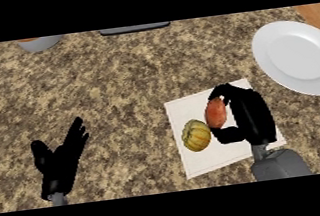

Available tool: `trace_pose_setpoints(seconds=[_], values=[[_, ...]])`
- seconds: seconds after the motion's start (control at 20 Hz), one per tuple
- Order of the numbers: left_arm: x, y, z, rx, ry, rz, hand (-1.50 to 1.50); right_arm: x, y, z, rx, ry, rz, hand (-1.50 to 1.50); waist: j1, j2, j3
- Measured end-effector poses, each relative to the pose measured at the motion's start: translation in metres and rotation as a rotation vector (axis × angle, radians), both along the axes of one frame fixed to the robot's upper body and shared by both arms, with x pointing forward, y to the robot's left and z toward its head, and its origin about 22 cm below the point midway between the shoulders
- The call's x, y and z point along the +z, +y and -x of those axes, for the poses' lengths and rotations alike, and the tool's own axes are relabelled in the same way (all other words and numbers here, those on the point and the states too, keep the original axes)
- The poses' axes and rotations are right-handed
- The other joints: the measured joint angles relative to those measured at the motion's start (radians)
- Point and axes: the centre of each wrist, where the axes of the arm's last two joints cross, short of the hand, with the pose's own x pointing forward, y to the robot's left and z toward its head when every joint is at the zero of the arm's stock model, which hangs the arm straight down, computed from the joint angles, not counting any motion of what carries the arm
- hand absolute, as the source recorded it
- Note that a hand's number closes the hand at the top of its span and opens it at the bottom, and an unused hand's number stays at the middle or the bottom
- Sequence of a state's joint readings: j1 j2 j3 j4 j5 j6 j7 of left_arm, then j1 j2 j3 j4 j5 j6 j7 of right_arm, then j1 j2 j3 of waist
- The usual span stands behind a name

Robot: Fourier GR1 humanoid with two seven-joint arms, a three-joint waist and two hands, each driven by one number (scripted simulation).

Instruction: Pick the sweet potato from the placemat and place it in the plate

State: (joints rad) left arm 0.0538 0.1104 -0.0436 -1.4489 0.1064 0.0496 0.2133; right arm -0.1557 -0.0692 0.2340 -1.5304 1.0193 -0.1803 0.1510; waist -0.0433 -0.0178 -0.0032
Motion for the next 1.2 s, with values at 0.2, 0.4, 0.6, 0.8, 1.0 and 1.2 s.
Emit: trace_pose_setpoints(seconds=[0.2,0.4,0.6,0.8,1.0,1.2], values=[[0.003,-0.004,-0.003,-0.012,0.002,0.008,0.00,0.023,-0.008,0.021,-0.125,-0.111,-0.119,1.50,0.013,0.007,0.002],[0.002,-0.006,-0.004,-0.019,-0.008,-0.002,0.00,0.035,-0.027,0.038,-0.240,-0.170,-0.232,1.50,0.024,0.012,0.004],[0.001,-0.008,-0.005,-0.029,-0.024,0.003,0.00,0.040,-0.060,0.035,-0.324,-0.215,-0.341,1.50,0.034,0.015,0.004],[0.003,-0.011,-0.006,-0.039,-0.025,0.004,0.00,0.036,-0.101,0.024,-0.380,-0.275,-0.407,1.50,0.040,0.016,0.005],[0.004,-0.008,-0.009,-0.046,-0.015,0.000,0.00,0.026,-0.144,0.000,-0.443,-0.329,-0.388,1.50,0.047,0.019,0.005],[0.004,-0.010,-0.010,-0.057,-0.019,0.004,0.00,0.018,-0.184,-0.027,-0.523,-0.389,-0.373,1.50,0.058,0.022,0.006]])
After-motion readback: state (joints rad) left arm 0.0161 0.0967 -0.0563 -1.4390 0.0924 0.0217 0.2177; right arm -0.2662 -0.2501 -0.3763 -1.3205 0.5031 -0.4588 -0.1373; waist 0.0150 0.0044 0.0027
